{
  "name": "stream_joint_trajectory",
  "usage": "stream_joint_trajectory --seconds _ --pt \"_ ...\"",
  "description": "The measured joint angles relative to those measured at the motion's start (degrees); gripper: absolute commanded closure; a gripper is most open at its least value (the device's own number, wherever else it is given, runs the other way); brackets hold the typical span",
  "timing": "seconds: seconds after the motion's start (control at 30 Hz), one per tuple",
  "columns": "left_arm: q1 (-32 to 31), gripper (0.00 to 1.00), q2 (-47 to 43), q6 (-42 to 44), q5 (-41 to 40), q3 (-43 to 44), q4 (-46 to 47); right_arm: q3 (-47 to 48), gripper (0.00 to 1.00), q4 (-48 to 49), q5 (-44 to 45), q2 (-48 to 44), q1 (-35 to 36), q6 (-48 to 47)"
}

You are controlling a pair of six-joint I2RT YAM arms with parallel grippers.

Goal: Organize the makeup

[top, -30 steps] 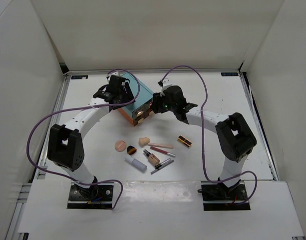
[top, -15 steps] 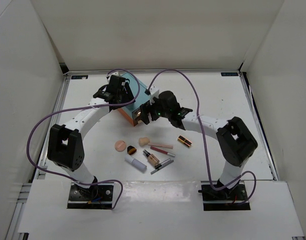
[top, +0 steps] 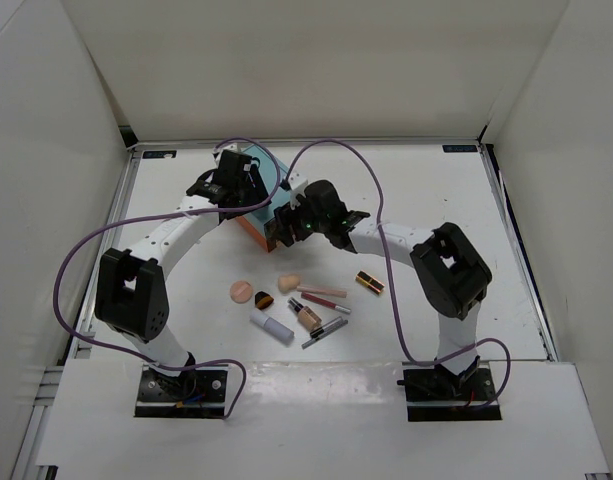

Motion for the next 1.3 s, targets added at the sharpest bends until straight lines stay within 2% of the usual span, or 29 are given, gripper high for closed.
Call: stream_joint_trajectory --seconds 0.03,0.1,0.2,0.47,0.97,1.1,1.17,1.2,1.3 --pt "0.0 0.24 0.0 -0.02 0.0 0.0 0.0 0.2 0.4 -0.17 0.04 0.35 -0.02 0.11" --pt "0.0 0.24 0.0 0.0 -0.07 0.02 -0.13 0.22 0.43 -0.11 0.76 0.66 -0.13 -0.11" --pt "-0.02 0.25 0.0 0.0 -0.22 0.13 -0.31 0.22 0.36 -0.07 1.09 0.7 -0.17 0.22" --pt "-0.02 0.25 0.0 0.0 -0.22 0.22 -0.5 0.22 0.27 -0.37 0.94 0.61 0.55 0.35" --pt "-0.07 0.24 0.0 -0.02 -0.26 0.22 -0.48 2.14 0.28 -3.34 1.97 -1.14 2.45 1.27" --pt "-0.07 0.25 0.0 -0.04 -0.26 0.22 -0.48 2.47 0.38 -3.72 2.75 -1.18 3.04 1.36" --pt "-0.07 0.25 0.0 -0.04 -0.26 0.22 -0.48 2.47 0.48 -3.74 3.61 -1.18 3.04 1.33" --pt "-0.07 0.25 0.0 -0.04 -0.26 0.22 -0.48 2.47 0.57 -3.72 4.63 -1.18 3.02 1.57" --pt "-0.07 0.25 0.0 -0.04 -0.26 0.22 -0.46 2.47 0.62 -4.04 6.45 -1.2 3.04 1.75"
